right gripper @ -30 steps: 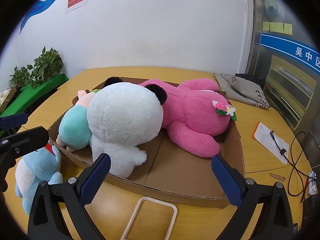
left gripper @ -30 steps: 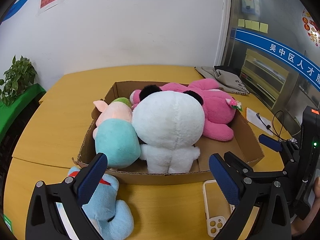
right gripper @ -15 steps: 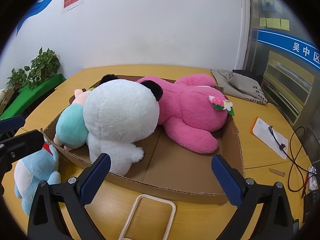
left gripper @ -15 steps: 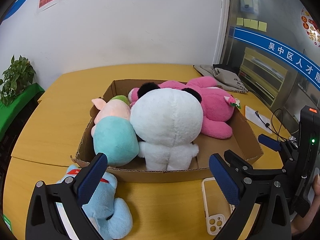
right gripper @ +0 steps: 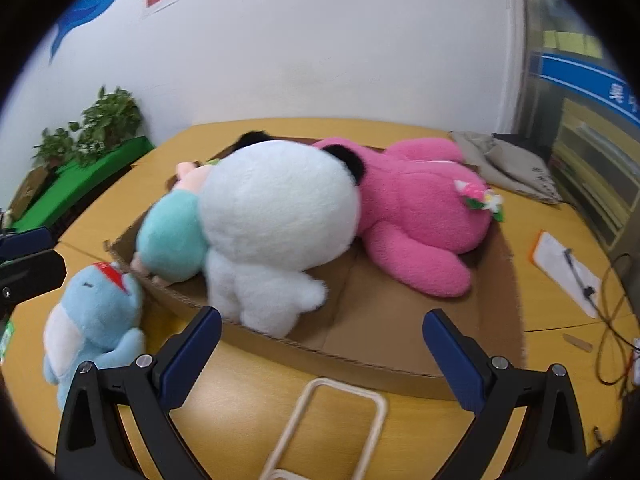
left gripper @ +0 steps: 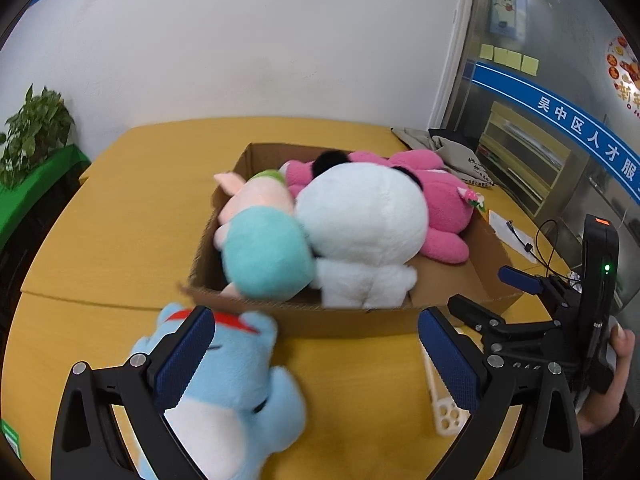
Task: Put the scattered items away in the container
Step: 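Close both grippers on the light-blue cat plush with red headband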
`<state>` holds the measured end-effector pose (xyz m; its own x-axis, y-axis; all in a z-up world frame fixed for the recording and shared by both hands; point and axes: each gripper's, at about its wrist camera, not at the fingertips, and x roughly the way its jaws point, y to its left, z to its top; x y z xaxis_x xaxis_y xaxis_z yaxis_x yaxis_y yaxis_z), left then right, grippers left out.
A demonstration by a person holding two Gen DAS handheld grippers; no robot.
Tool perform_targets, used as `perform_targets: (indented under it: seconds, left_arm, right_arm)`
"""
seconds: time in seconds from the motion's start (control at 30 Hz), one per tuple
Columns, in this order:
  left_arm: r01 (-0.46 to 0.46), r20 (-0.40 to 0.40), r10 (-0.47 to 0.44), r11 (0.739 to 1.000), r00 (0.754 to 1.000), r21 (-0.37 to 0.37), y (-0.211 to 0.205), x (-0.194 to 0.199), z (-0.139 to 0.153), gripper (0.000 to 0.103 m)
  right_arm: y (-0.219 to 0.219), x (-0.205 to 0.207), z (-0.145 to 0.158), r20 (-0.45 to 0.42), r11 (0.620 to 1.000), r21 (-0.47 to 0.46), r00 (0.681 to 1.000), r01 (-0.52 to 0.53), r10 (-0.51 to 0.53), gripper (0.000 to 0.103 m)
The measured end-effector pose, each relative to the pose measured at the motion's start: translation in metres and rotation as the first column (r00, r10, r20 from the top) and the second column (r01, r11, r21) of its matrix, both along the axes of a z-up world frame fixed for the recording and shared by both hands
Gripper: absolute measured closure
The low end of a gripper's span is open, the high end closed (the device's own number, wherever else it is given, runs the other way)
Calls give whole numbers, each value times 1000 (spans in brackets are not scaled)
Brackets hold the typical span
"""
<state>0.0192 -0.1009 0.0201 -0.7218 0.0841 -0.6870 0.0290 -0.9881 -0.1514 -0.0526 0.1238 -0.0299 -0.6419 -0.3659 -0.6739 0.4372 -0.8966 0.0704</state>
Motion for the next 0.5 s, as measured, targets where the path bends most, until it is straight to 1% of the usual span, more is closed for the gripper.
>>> perform_targets:
  seconds: [0.07,0.1,0.13,0.2,0.27,0.3,0.33,0.37,0.43,0.5]
  left_arm:
    - [-9,31,9,1000,999,2,-21,7,-8,0]
    - [-19,51,18,1000,999,6,-33,9,-12,0]
    - [-31,70,30,999,997,16,-44,9,-18,0]
    - [-60,106,55,997,993,48,-67,9,-30,0]
    - [-88,134,78,993,988,72,-86,6,-42,0]
    - [-93,145,80,992,986,85,-94,4,-48,0]
    - [-93,156,78,991,985,94,-101,2,-55,0]
    - [-91,168,74,991,983,93,-107,-1,-60,0]
    - [-82,198,63,992,978,93,-116,-5,-73,0]
    - [-63,239,36,992,970,105,-124,-9,-87,0]
  right_arm:
    - [-12,3,-5,47,994,-62,995,-86,89,2]
    - [-23,7,-10,80,983,-96,983,-155,163,2]
    - [-35,12,-14,104,968,-117,967,-221,233,2]
    - [-63,28,-23,114,930,-119,926,-347,360,2]
    - [-85,42,-30,117,894,-125,888,-430,444,2]
    - [-96,49,-33,126,874,-144,868,-463,481,2]
    - [-107,54,-37,144,854,-172,845,-491,515,2]
    - [-115,57,-41,163,842,-197,830,-502,533,2]
    - [-129,57,-50,206,840,-242,821,-485,533,2]
    - [-135,49,-61,265,856,-289,824,-428,501,2]
